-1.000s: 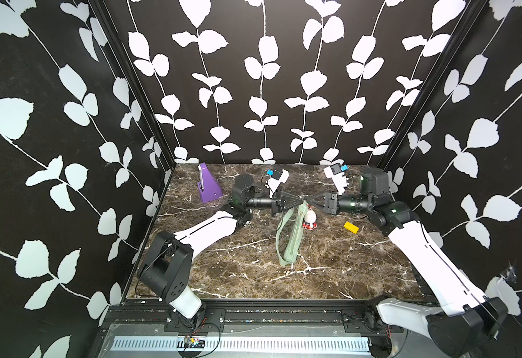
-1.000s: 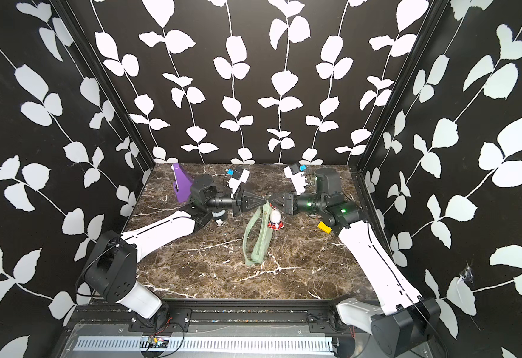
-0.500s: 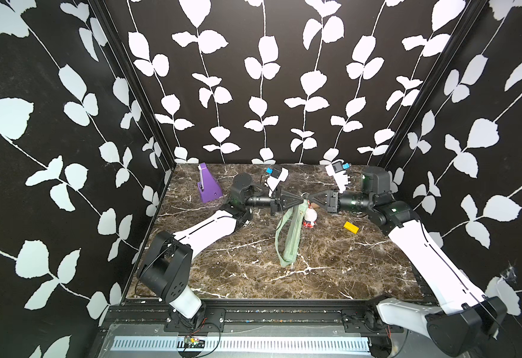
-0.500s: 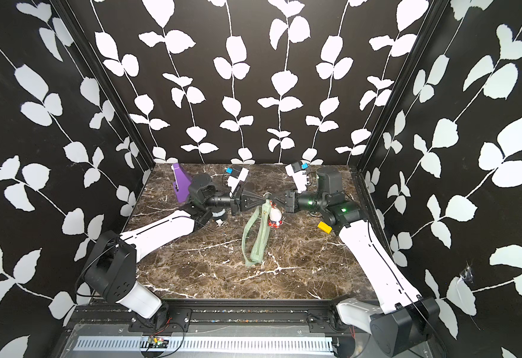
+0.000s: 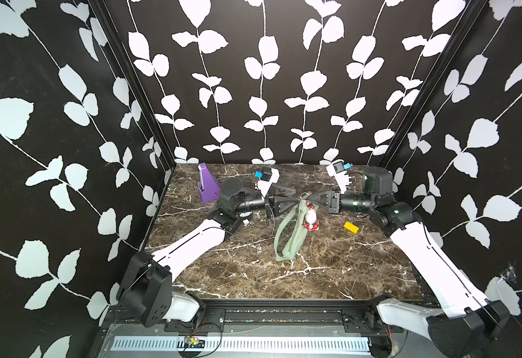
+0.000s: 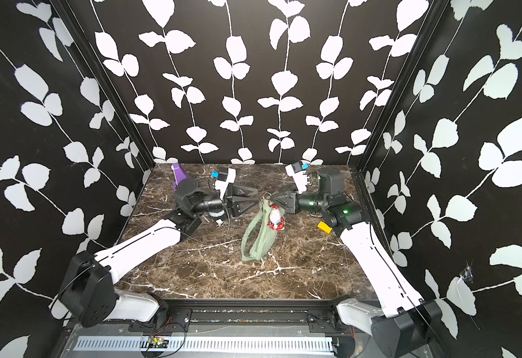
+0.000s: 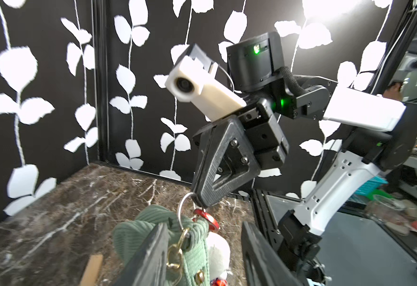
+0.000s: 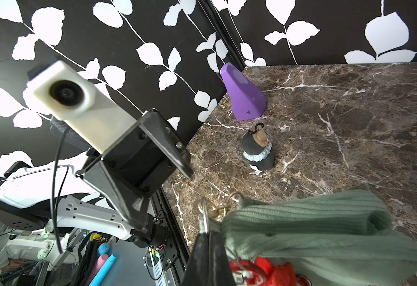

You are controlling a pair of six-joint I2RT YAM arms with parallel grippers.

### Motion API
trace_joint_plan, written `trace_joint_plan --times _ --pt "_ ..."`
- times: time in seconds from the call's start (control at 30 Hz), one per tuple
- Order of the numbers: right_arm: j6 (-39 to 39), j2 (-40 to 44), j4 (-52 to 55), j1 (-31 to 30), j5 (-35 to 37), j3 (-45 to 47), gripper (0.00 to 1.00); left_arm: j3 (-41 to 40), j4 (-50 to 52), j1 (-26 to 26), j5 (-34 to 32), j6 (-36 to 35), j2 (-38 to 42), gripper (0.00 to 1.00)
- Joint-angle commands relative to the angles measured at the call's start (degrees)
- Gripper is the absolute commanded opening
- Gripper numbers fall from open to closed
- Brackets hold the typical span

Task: Remove the decoration from the bag
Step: Remove the decoration item from the bag.

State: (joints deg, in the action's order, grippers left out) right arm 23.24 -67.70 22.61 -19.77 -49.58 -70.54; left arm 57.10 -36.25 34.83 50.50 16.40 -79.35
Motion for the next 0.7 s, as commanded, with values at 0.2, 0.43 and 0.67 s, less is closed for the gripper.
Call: trace_joint_plan --times 0.2,0.43,0.67 --pt "-2.1 0.9 -2.1 -0.2 -4.9 -1.6 0.0 10.0 10.1 -0.1 8.4 -2.5 -4.4 0.39" --pt "-1.7 1.1 -2.5 -0.3 -6.0 -1.8 0.0 12.2 7.0 0.2 13.9 1.6 -7.6 0.37" --pt "-1.8 1.0 -2.5 -0.2 -6.2 -2.1 0.0 13.2 7.2 0.3 15.3 2.5 -8.8 0.27"
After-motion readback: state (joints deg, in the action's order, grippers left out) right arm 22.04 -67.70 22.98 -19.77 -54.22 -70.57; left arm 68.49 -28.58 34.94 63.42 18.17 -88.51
